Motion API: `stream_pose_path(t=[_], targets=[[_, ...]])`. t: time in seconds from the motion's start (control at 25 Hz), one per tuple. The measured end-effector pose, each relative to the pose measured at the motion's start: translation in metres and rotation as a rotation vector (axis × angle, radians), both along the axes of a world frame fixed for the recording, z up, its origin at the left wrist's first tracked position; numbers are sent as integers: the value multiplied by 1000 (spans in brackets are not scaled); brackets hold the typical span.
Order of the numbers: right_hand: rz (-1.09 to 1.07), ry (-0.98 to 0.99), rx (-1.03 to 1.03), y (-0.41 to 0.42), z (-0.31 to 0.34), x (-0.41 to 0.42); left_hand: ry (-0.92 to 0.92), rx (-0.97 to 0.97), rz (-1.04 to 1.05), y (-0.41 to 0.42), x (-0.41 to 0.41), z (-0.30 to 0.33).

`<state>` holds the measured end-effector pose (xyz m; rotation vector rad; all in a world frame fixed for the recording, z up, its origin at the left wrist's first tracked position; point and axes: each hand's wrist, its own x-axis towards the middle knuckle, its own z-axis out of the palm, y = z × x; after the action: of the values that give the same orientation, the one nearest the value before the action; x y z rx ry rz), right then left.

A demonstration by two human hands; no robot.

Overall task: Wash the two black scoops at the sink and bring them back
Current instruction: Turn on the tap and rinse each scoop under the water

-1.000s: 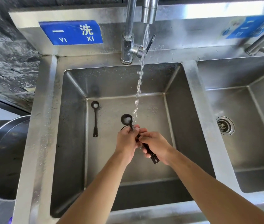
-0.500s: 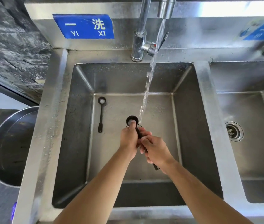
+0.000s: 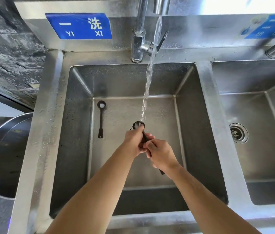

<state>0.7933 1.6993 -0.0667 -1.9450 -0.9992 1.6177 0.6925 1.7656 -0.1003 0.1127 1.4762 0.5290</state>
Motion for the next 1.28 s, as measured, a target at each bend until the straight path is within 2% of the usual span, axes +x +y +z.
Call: stream_pose_path(t=[0.2, 0.44, 0.52, 0.64, 0.72, 0.96, 1.16, 1.28], targets=[[58, -90, 58, -1, 1, 1, 22, -52, -30, 4, -1, 0], [114, -181, 92, -6, -4, 9, -112, -76, -158, 1, -14, 2], [133, -196, 94, -8, -6, 11, -84, -38, -106, 1, -16, 1], [162, -213, 111, -8, -6, 9, 63, 122, 4, -1, -10, -6], [163, -220, 119, -7, -6, 5, 63, 163, 93, -4, -5, -7], [-24, -129, -11, -2, -6, 7, -237, 124, 130, 6, -2, -3], [-55, -117, -52, 1, -11, 9, -213, 98, 130, -1, 6, -6], [-73, -25, -61, -2, -13, 7, -339, 80, 235, -2, 0, -6]])
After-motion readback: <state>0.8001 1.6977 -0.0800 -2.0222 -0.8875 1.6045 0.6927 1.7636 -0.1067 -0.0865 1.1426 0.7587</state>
